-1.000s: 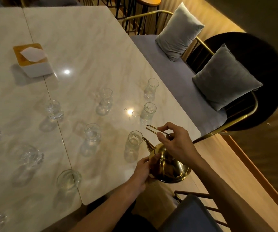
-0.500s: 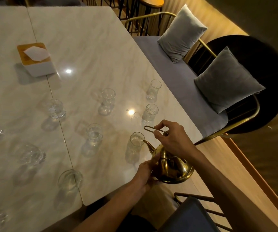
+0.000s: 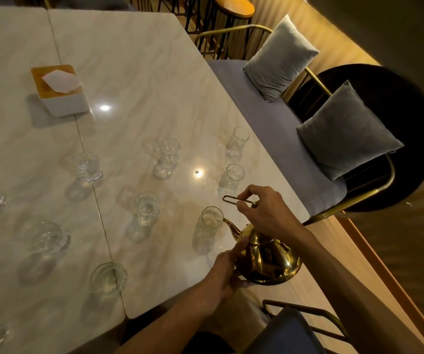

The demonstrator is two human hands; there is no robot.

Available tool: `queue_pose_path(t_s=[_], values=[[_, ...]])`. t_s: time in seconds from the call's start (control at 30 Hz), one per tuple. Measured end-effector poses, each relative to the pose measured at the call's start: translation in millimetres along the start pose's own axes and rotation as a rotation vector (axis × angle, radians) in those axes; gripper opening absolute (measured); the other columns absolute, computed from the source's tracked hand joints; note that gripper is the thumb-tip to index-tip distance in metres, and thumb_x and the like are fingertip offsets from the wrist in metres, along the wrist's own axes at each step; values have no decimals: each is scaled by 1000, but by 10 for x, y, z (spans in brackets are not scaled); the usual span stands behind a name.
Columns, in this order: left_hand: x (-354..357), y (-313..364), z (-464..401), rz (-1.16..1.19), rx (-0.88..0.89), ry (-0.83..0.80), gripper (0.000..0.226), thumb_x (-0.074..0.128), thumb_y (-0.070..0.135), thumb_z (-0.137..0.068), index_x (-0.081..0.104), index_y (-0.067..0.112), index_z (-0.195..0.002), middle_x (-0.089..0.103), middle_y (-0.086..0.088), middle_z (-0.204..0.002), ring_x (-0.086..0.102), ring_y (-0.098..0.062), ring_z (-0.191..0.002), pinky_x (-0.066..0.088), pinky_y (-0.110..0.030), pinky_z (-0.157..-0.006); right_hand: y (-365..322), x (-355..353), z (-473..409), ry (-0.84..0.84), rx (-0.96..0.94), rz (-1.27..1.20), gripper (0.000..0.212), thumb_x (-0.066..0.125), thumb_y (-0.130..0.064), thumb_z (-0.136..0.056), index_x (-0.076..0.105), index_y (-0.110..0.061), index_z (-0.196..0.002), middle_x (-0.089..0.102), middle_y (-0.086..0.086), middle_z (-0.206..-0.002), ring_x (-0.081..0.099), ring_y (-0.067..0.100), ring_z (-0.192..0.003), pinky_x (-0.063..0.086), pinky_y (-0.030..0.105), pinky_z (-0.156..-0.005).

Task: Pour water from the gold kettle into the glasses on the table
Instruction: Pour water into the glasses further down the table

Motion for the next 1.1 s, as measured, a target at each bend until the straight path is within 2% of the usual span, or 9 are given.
queue_pose_path(t_s=[0.23, 0.37, 0.53, 0.63, 0.8, 0.93, 1.1], values=[[5, 39, 63, 36, -18, -23, 37, 65, 48, -88, 61, 15, -102, 67, -9, -107, 62, -28, -100, 60, -37, -61, -94, 16, -52, -31, 3, 19, 15, 67, -29, -96, 67, -21, -108, 64, 2, -130, 61, 11, -91, 45, 17, -67], [29, 51, 94, 57, -11, -33, 36, 65, 47, -88, 62, 13, -102, 68, -11, -105, 64, -29, -99, 59, -40, -66, -139, 3, -62, -49, -5, 23, 18, 67, -27, -96, 68, -18, -111, 64, 2, -131, 60, 13, -94, 44, 18, -69], [39, 65, 97, 68, -14, -28, 39, 65, 47, -89, 64, 11, -104, 68, -13, -109, 61, -36, -111, 59, -40, -63, -169, -1, -81, -52, -16, 42, 18, 67, -28, -96, 68, -18, -111, 62, 3, -135, 59, 12, -95, 45, 21, -74], [45, 71, 103, 55, -6, -31, 40, 63, 48, -90, 65, 11, -105, 69, -12, -107, 64, -32, -104, 59, -37, -58, -185, -5, -86, -57, -13, 50, 17, 68, -28, -96, 68, -18, -110, 63, 3, -135, 58, 12, -96, 46, 26, -81], [60, 79, 111, 84, -19, -47, 41, 62, 47, -91, 65, 10, -106, 69, -13, -106, 64, -33, -103, 60, -40, -62, -209, -11, -102, -66, -12, 56, 15, 67, -26, -96, 68, -17, -109, 62, 4, -136, 60, 15, -102, 45, 27, -82], [48, 65, 81, 98, -27, -67, 44, 63, 49, -89, 65, 10, -109, 69, -13, -110, 63, -35, -109, 60, -40, -63, -219, -1, -117, -73, -19, 67, 16, 68, -27, -96, 67, -19, -108, 62, 4, -136, 58, 13, -98, 46, 27, -81], [41, 69, 97, 90, -18, -60, 43, 62, 49, -89, 64, 11, -108, 68, -13, -109, 63, -34, -106, 60, -36, -57, -221, 24, -137, -79, -20, 68, 16, 68, -27, -96, 67, -18, -109, 62, 4, -136, 57, 14, -97, 46, 27, -81]])
Point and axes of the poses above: each hand's wrist, its own z-axis away from the middle knuckle, its own x-axis out of the palm, y = z × x, the point moved 6 cm from there along -z, towards the middle knuckle
